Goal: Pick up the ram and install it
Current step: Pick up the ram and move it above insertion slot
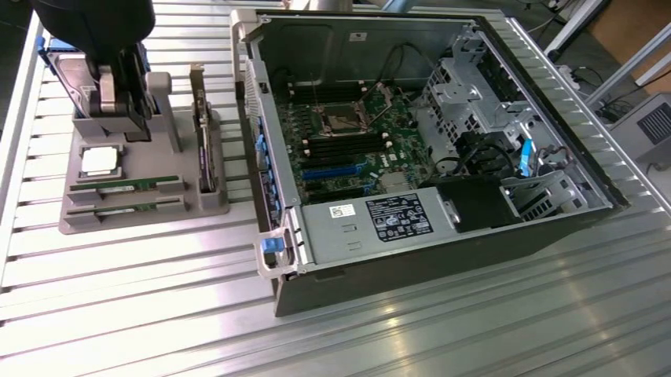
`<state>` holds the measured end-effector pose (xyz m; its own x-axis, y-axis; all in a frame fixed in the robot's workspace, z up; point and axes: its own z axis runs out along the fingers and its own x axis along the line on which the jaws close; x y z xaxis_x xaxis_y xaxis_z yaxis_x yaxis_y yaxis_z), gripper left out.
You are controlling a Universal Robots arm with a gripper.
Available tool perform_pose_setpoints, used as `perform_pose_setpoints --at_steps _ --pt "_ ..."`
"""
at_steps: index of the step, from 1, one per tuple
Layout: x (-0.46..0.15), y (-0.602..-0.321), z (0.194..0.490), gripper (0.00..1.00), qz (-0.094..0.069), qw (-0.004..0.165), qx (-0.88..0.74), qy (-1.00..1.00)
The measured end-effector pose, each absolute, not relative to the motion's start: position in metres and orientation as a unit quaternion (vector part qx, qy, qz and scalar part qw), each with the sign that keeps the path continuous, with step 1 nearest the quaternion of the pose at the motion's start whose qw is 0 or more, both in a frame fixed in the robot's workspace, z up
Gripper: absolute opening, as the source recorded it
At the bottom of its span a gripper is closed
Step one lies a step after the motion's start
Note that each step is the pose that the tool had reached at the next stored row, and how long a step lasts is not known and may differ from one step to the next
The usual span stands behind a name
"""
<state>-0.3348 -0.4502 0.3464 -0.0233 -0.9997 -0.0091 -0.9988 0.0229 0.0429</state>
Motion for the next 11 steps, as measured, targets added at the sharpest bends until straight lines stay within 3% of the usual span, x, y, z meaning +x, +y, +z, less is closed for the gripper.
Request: perform_pose_setpoints --at_steps 11 --pt "-0.3348 -0.4502 0.3425 0.36 -0.019 0.012 0.700 -0.714"
